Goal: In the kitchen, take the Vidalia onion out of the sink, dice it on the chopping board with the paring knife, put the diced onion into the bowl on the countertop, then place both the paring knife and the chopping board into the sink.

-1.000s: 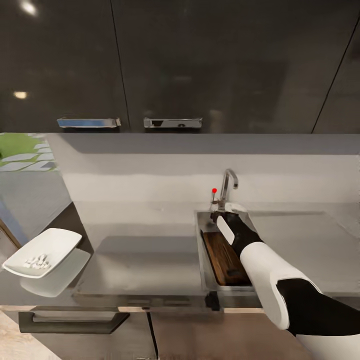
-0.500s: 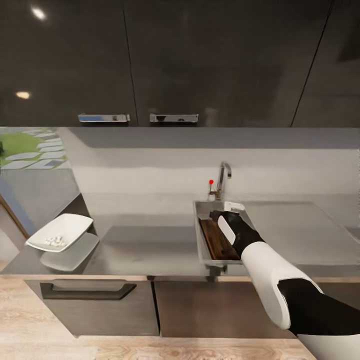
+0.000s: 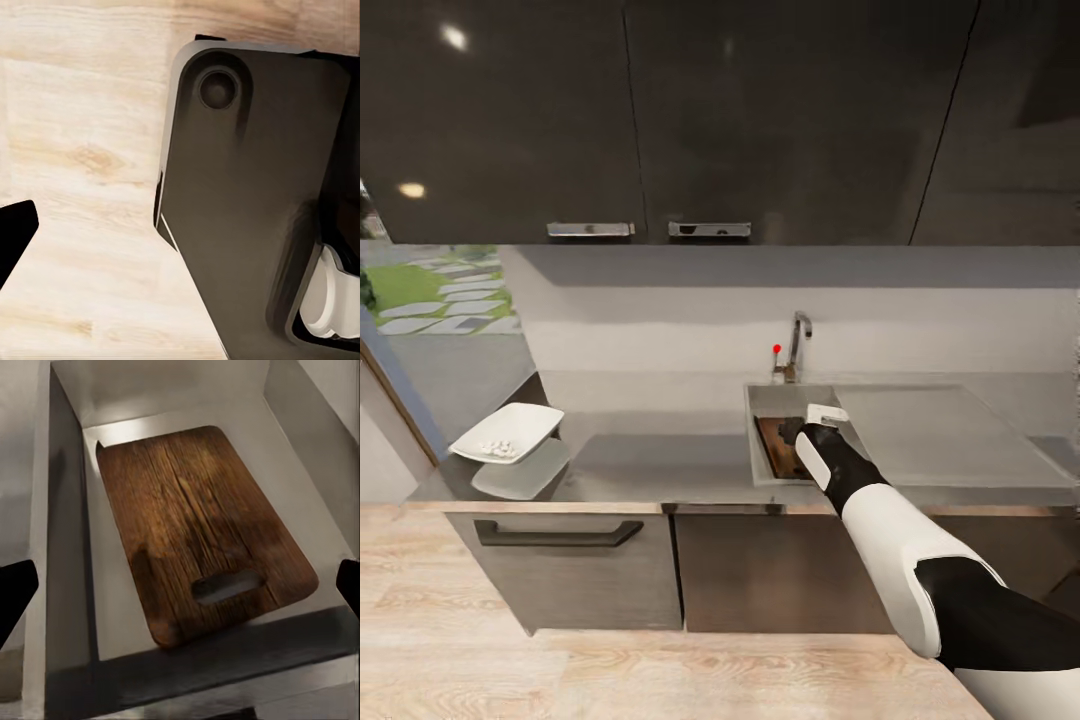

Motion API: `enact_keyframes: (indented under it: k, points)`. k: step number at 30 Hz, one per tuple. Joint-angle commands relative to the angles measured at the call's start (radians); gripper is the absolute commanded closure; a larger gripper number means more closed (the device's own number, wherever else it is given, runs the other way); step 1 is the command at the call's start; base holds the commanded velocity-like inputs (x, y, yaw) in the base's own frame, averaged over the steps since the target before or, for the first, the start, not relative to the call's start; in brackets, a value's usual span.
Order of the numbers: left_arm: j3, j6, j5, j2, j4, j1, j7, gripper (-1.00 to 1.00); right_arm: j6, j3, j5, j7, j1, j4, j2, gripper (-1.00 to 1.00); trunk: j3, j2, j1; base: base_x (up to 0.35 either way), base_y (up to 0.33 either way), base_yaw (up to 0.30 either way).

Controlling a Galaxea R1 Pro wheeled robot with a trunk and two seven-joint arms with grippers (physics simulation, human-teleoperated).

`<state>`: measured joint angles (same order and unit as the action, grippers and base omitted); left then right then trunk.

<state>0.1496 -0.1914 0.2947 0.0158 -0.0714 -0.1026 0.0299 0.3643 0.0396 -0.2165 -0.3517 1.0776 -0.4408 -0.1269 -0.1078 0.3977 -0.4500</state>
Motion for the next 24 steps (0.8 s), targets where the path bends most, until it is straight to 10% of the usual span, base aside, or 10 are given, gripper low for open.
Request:
enact_keyframes:
  k: [1,24]
  points:
    - [0.008,-0.006,0.006,0.000,-0.004,-0.002,0.001,-1.00,0.004,0.005,-0.009,-0.004,0.001,-0.001,0.000,-1.00,-0.002,0.002,0.000,-0.315,0.000,0.000]
    - [0.008,-0.006,0.006,0.000,-0.004,-0.002,0.001,-1.00,-0.004,0.005,0.035,0.014,0.001,0.007,-0.003,-1.00,-0.002,0.002,0.000,-0.316,0.000,0.000]
